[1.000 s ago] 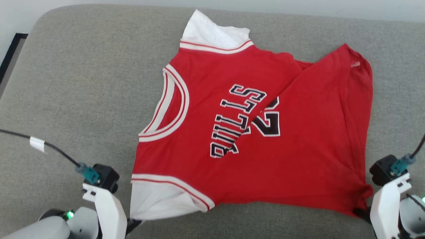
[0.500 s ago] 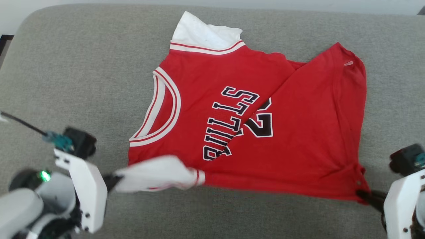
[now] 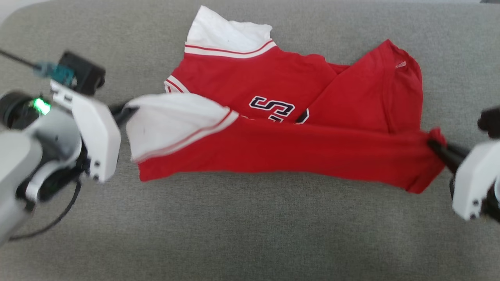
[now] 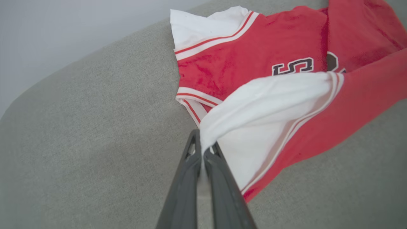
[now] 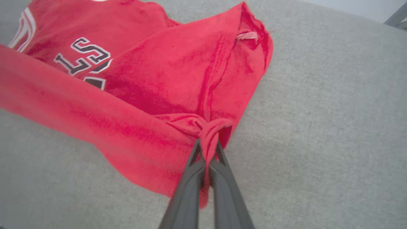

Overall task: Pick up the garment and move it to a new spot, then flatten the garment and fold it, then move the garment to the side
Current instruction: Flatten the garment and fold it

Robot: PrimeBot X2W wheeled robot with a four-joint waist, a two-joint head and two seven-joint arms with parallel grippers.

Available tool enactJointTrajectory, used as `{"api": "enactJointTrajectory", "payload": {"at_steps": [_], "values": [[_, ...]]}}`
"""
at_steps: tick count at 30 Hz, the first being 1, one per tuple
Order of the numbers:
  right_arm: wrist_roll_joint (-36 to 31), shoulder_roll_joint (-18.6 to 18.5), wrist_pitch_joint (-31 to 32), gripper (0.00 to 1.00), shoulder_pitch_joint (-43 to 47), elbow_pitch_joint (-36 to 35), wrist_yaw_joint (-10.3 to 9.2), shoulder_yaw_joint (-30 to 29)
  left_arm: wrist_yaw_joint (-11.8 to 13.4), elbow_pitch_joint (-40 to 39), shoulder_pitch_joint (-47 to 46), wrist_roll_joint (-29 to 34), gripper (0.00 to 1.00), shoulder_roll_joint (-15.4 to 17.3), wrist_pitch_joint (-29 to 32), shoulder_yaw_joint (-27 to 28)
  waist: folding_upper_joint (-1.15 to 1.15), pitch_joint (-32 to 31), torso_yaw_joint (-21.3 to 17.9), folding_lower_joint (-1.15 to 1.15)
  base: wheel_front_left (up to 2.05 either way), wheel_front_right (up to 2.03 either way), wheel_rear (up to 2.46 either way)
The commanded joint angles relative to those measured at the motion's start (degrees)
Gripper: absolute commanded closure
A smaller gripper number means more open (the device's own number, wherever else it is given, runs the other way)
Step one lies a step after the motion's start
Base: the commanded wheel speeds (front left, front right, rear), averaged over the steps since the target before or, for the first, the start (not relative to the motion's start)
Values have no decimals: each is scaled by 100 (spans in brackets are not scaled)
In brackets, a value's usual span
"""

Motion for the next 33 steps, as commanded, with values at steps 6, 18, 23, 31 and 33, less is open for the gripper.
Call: {"api": "enactJointTrajectory", "payload": {"at_steps": [6,18,23,31,33], "values": [[-487,128,-554,100,-1126,972,-2,368,-639,1510,-621,301,100,-789,-213,-72,0,245,-72,0,0,0,0],[-655,313,-1184,85,-2413,2946,-2,1311,-1316,4036,-922,120,76,-1984,-377,-254,0,511,-145,0,0,0,0],[-569,343,-1201,0,-2622,3313,-2,1492,-1396,4514,-974,-60,0,-2156,-381,-194,0,516,-161,0,0,0,0],[-463,233,-1677,0,-2474,3096,-2,1246,-1436,4466,-1005,-331,0,-1976,-198,-114,0,401,-125,0,0,0,0],[-519,242,-1848,0,-2361,2912,-2,1049,-1379,4313,-918,-409,0,-1867,-75,-95,0,361,-121,0,0,0,0]]}}
